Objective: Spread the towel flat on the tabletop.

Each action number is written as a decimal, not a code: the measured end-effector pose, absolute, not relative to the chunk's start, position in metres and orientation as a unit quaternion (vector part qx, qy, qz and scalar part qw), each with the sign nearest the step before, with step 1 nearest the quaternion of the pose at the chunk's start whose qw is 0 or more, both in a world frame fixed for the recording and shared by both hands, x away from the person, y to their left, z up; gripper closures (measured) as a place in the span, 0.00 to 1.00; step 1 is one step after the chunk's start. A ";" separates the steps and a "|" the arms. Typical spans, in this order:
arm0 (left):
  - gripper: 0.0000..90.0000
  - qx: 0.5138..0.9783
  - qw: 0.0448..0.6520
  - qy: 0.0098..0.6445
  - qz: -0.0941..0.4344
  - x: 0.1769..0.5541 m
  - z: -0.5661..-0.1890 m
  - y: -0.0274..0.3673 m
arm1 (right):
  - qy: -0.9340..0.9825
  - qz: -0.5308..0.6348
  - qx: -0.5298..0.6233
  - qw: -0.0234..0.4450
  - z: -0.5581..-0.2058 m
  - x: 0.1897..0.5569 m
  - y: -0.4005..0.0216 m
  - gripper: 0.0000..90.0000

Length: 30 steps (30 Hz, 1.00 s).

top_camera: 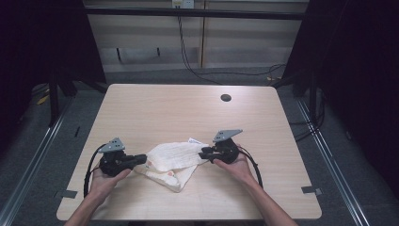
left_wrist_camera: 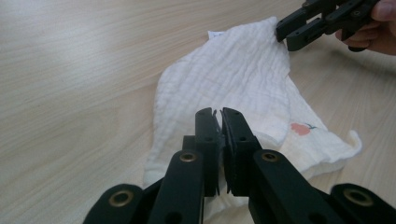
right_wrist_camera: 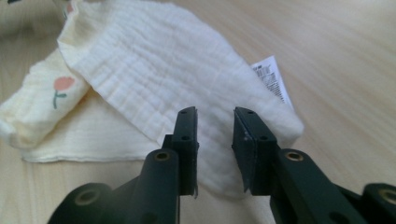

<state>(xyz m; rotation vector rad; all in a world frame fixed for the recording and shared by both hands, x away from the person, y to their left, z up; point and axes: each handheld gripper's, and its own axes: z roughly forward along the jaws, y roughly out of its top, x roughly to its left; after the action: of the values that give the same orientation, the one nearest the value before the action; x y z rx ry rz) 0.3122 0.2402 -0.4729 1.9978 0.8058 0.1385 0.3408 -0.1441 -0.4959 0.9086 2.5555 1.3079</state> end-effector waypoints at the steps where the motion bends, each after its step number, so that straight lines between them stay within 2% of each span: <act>1: 0.96 0.816 0.472 0.329 0.056 0.312 -0.473 0.241 | 0.851 0.425 0.299 0.073 -0.499 0.343 -0.144 0.78; 5: 0.96 0.814 0.471 0.334 0.058 0.313 -0.474 0.244 | 0.853 0.423 0.302 0.044 -0.510 0.348 -0.151 0.77; 8: 0.96 0.815 0.471 0.334 0.054 0.313 -0.476 0.245 | 0.857 0.417 0.299 0.040 -0.509 0.344 -0.155 0.77; 14: 0.96 0.825 0.468 0.315 0.037 0.309 -0.478 0.237 | 0.873 0.392 0.288 0.028 -0.502 0.316 -0.170 0.76; 17: 0.96 0.830 0.467 0.303 0.023 0.308 -0.479 0.230 | 0.876 0.390 0.282 0.018 -0.501 0.301 -0.178 0.73; 23: 0.96 0.837 0.464 0.289 0.012 0.306 -0.479 0.223 | 0.893 0.366 0.261 0.033 -0.496 0.283 -0.185 0.71; 30: 0.96 0.834 0.468 0.292 0.012 0.307 -0.478 0.227 | 0.888 0.380 0.253 0.054 -0.498 0.281 -0.186 0.69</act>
<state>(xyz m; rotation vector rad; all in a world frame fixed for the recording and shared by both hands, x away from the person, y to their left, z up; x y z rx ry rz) 0.3067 0.2268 -0.4782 2.0465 0.7167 0.0285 0.2814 -0.1856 -0.4976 0.7686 2.6978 1.1539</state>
